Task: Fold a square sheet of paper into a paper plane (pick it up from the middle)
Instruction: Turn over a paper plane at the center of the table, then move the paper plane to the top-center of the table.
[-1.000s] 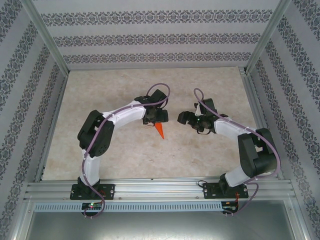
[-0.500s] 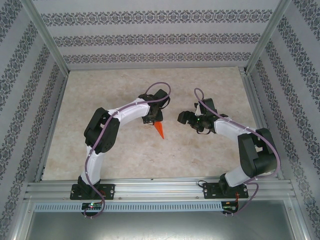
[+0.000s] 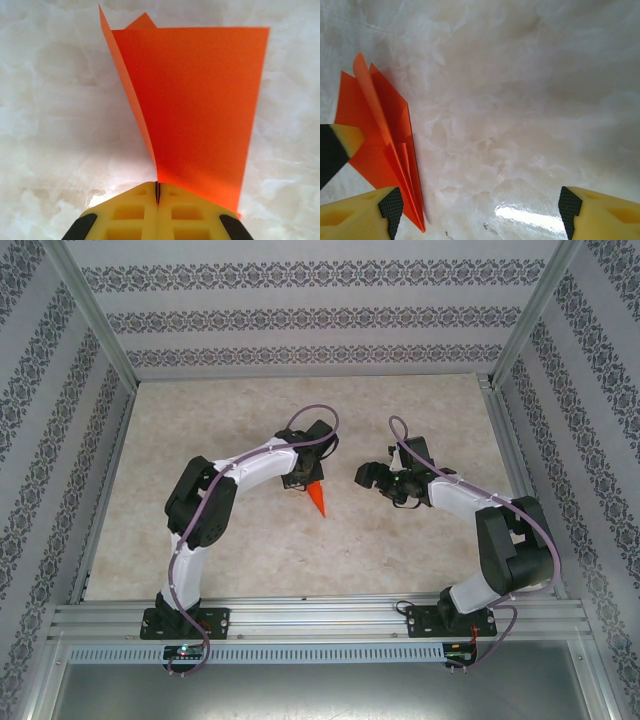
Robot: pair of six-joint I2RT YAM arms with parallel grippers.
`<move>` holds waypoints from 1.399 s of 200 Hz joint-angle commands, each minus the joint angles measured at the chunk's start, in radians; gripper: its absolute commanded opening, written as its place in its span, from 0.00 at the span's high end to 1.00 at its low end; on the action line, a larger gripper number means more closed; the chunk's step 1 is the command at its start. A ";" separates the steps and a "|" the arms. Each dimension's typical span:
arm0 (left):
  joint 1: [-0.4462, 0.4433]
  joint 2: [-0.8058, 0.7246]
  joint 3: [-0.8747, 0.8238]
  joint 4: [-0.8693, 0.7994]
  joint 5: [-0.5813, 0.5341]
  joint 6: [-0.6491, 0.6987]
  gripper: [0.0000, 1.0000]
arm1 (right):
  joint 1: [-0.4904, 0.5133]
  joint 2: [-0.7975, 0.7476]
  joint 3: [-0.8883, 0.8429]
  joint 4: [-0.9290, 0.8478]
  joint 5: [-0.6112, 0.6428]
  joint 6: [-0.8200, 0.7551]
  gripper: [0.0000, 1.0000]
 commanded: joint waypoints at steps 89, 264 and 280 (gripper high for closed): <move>0.059 -0.284 -0.486 0.739 0.429 -0.019 0.94 | 0.071 -0.036 0.050 -0.021 0.031 0.005 0.19; 0.094 -0.255 -0.693 0.940 0.453 -0.107 0.90 | 0.338 0.108 0.189 -0.076 0.082 -0.027 0.67; 0.095 -0.255 -0.693 0.942 0.453 -0.107 0.90 | 0.346 0.126 0.201 -0.091 0.095 -0.029 0.69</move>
